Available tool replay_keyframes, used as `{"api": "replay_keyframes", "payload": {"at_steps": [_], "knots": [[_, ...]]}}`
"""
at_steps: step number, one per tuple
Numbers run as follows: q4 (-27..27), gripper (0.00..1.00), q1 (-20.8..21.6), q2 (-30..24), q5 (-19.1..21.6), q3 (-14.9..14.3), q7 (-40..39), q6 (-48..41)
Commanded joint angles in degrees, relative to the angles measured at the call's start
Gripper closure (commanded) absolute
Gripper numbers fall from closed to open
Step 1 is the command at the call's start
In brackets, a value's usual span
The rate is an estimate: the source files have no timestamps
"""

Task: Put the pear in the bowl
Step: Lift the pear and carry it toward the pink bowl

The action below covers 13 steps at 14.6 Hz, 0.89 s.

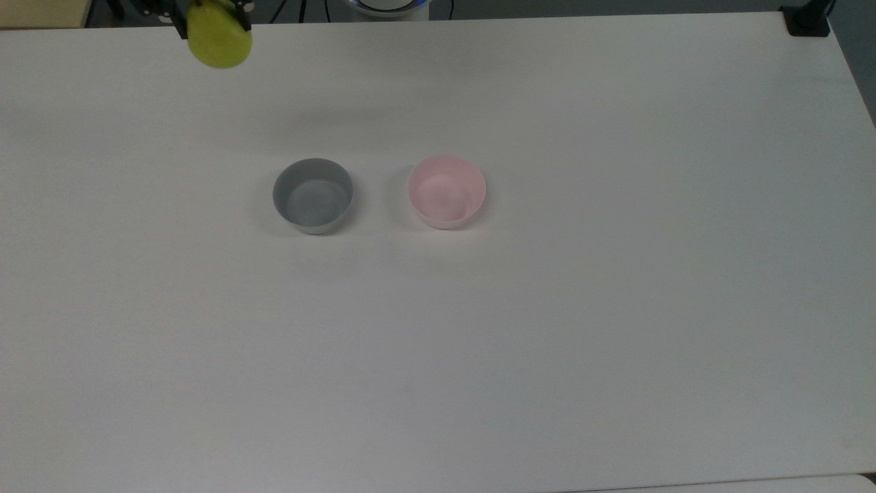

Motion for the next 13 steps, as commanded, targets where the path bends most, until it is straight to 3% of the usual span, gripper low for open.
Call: {"api": "replay_keyframes", "payload": {"at_steps": [1, 5, 13], "knots": [[0.24, 0.91, 4.23, -1.82, 3.20, -0.11, 3.97, -1.25], [-2.65, 0.93, 10.91, -3.22, 3.64, -0.47, 10.74, 0.40], [-18.29, 0.95, 19.18, -4.55, 5.13, -0.47, 14.97, 17.88]]}}
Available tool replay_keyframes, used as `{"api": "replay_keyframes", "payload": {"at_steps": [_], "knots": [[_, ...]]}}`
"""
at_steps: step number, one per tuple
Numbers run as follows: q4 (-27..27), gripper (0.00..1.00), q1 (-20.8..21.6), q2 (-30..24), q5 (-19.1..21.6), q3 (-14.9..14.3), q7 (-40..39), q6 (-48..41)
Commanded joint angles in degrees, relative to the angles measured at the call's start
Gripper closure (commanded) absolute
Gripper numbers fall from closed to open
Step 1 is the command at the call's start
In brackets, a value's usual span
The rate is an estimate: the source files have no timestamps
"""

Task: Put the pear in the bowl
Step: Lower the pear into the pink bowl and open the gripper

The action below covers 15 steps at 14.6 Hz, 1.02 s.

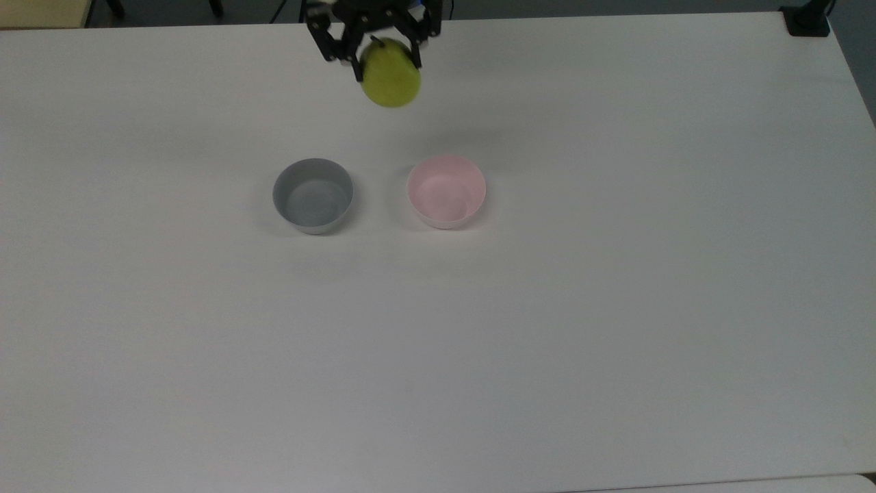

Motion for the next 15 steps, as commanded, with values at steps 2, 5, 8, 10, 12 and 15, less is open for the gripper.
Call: {"api": "replay_keyframes", "payload": {"at_steps": [2, 5, 8, 10, 12, 15], "knots": [[-11.83, 0.95, 3.39, -1.65, 0.87, -0.73, 1.04, 13.24], [-13.51, 0.95, 4.89, 2.20, 0.87, -0.46, 2.61, 19.49], [-15.70, 0.96, 6.64, 5.11, 0.78, -0.46, 4.20, 25.47], [-17.03, 0.96, 7.53, 6.61, 0.26, -0.46, 4.99, 28.20], [-17.03, 0.96, 7.62, 8.71, -0.09, -0.46, 5.08, 28.91], [-17.03, 0.96, 7.62, 10.65, -1.41, -0.46, 5.08, 28.92]]}}
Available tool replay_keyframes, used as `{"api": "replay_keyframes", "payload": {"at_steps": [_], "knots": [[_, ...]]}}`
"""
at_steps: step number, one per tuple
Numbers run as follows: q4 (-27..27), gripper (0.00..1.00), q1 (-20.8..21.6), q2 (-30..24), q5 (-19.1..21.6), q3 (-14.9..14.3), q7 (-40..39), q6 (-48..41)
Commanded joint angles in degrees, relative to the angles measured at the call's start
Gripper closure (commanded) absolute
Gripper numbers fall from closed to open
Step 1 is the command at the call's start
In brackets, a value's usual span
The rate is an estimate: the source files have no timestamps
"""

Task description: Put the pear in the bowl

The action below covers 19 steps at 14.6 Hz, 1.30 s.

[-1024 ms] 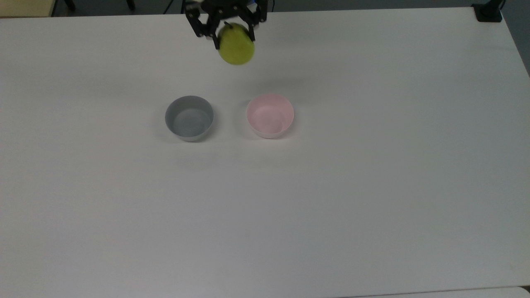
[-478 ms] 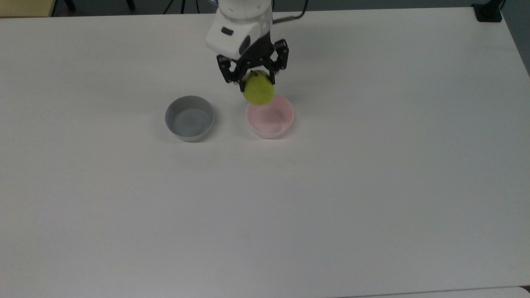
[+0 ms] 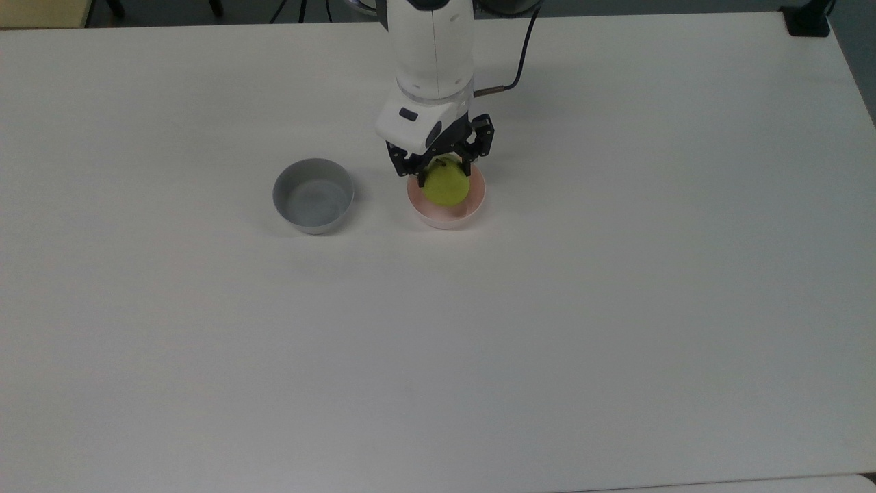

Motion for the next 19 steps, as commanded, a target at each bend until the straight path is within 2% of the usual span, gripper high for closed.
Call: {"api": "replay_keyframes", "payload": {"at_steps": [1, 2, 3, 4, 5, 6, 10, 12, 16, 19], "knots": [[-0.97, 0.93, 0.67, 0.80, -1.31, -0.48, 1.13, 1.60], [-0.97, 0.85, 0.67, 1.23, -1.40, -0.48, 1.13, 1.60], [-0.97, 0.72, 0.58, 1.41, -1.40, -0.39, 1.56, 1.51], [-0.79, 0.40, 0.58, 1.59, -1.40, -0.48, 2.70, 1.51], [-0.62, 0.13, 0.58, 1.50, -1.40, -0.48, 3.32, 1.42], [-0.53, 0.00, 0.49, 1.33, -1.40, -0.48, 4.28, 1.33], [0.26, 0.00, -0.03, -0.69, -1.40, -0.48, 7.36, 0.54], [2.45, 0.00, -0.38, -1.83, -1.40, -0.48, 8.07, -2.69], [8.15, 0.00, -2.58, -4.56, -2.89, -0.48, 8.07, -12.53], [14.04, 0.00, -4.16, -5.00, -5.53, -0.39, 7.72, -22.28]]}}
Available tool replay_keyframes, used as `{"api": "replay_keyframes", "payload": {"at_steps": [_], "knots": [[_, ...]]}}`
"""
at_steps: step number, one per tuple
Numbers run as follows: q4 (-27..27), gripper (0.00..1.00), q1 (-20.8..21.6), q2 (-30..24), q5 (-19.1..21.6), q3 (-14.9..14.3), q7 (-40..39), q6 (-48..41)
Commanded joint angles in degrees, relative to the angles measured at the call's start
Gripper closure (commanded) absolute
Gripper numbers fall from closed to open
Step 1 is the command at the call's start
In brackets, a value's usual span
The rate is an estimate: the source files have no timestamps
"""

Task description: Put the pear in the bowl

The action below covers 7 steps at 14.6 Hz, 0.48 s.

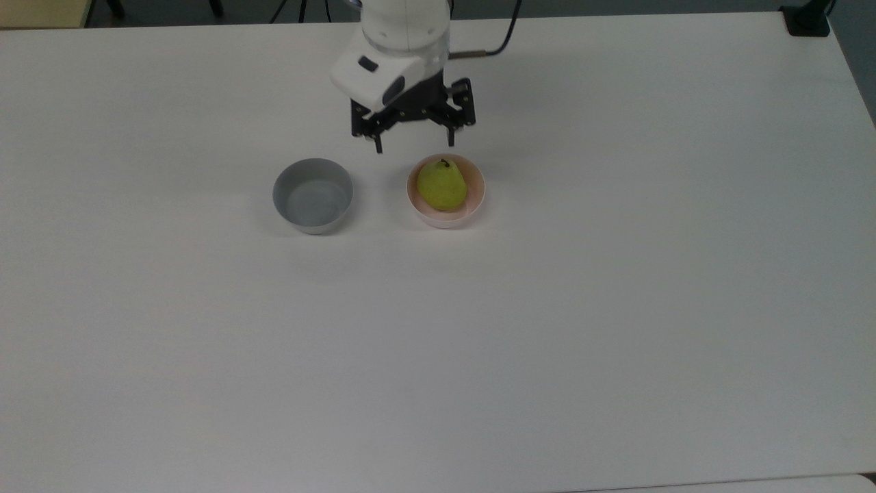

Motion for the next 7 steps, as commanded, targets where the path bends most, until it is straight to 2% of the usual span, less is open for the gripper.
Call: {"api": "replay_keyframes", "payload": {"at_steps": [1, 4, 7], "knots": [[7.50, 0.00, -2.15, -1.01, -2.36, 0.14, 0.89, -12.34], [12.34, 0.00, -4.34, -1.71, -2.45, 0.14, 0.89, -19.13], [12.62, 0.00, -6.80, -4.69, -2.36, 0.14, 1.07, -21.07]]}}
